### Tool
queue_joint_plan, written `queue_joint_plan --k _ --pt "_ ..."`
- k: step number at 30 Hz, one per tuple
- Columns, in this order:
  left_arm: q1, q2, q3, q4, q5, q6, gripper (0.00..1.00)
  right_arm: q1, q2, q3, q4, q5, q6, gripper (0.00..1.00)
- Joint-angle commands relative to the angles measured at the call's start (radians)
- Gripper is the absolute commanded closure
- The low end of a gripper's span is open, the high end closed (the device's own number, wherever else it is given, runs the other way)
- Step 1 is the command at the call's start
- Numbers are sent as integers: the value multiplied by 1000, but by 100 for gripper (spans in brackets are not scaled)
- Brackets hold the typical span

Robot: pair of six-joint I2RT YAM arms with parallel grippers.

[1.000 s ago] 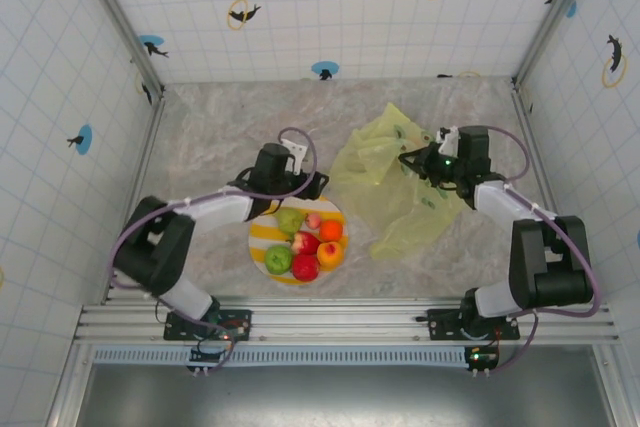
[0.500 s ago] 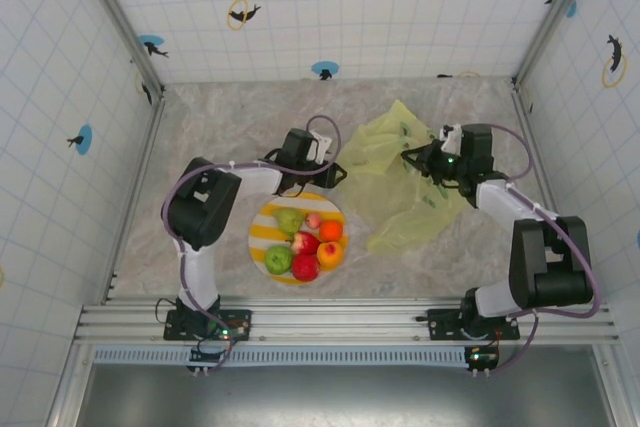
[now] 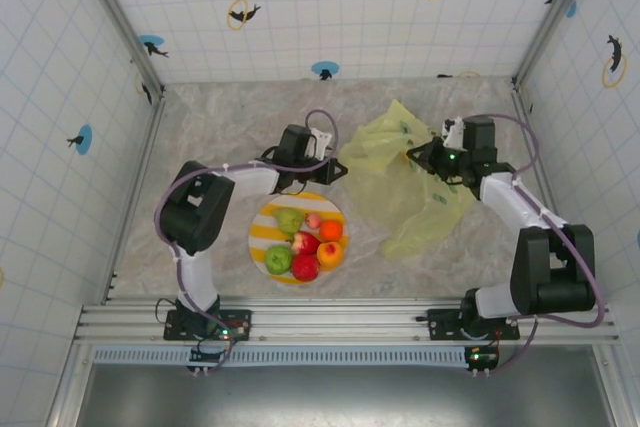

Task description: Place the fruits into the plastic bag

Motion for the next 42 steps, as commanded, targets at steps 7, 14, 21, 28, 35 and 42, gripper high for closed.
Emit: queue_joint_plan --k 7,14,21,28,35,42 --pt "12 -187 -66 109 169 -237 100 33 -8 163 -327 322 -306 95" --pt "55 -200 -36 226 214 -424 100 49 13 256 -366 301 -323 95" --pt "55 -253 55 245 218 -535 100 54 -7 376 -444 277 -330 95" --pt "56 -258 78 293 218 -640 100 81 24 379 -498 387 -372 95" --pt "99 -180 101 140 149 -518 100 98 18 372 -449 325 -354 95" --pt "172 -82 85 46 55 -399 99 108 0 308 -344 228 -277 95"
